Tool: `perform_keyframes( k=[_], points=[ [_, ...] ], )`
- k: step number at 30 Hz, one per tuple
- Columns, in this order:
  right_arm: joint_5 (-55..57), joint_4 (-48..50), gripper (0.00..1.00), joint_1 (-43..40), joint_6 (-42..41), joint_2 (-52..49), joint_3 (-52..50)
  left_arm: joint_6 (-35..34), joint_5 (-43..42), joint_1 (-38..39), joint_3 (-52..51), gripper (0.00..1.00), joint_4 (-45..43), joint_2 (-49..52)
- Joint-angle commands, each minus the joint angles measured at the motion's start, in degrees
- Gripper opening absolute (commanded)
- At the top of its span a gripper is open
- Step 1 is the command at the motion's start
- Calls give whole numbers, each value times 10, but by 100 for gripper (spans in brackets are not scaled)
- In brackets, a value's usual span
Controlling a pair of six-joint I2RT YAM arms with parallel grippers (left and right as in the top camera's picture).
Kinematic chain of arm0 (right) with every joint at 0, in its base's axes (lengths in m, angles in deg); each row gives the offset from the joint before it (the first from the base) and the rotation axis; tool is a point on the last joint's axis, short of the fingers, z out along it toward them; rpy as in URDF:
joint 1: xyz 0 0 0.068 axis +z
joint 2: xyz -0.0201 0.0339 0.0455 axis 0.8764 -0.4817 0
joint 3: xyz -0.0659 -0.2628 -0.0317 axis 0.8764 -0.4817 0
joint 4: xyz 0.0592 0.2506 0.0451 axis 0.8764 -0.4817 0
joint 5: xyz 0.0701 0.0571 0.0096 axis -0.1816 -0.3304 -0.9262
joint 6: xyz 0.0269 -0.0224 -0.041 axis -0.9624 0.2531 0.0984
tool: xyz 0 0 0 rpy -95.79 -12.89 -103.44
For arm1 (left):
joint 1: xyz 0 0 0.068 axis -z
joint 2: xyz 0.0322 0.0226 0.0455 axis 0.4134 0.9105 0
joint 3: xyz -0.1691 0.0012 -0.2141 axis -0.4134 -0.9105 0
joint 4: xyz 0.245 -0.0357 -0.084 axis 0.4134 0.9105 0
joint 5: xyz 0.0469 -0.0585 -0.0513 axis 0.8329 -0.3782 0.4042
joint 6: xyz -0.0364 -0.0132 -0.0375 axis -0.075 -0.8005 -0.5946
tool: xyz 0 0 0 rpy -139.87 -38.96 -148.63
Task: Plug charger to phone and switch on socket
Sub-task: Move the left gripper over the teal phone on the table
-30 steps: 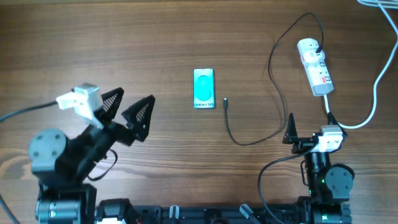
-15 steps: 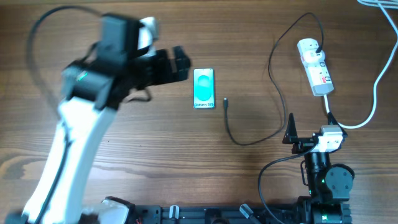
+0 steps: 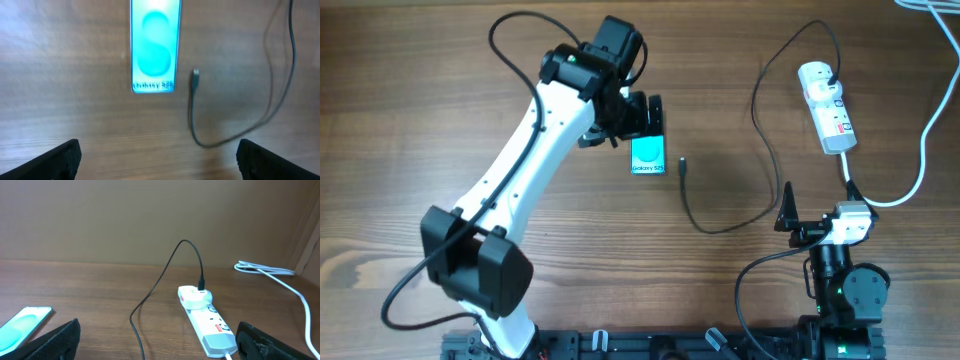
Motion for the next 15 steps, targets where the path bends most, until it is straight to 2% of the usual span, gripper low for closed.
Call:
perform_keyframes(
  k=[1, 8, 12, 15],
  points=[
    [8, 1, 100, -3, 3, 5, -1, -11, 51, 5, 15, 100, -41, 13],
    [8, 1, 100, -3, 3, 5, -1, -26, 23, 8, 14, 100, -69, 17],
    [8, 1, 100, -3, 3, 5, -1, -32, 23, 22, 14, 100, -94, 57],
    [8, 1, 100, -3, 3, 5, -1, -65, 50, 38, 14, 100, -108, 91]
  ],
)
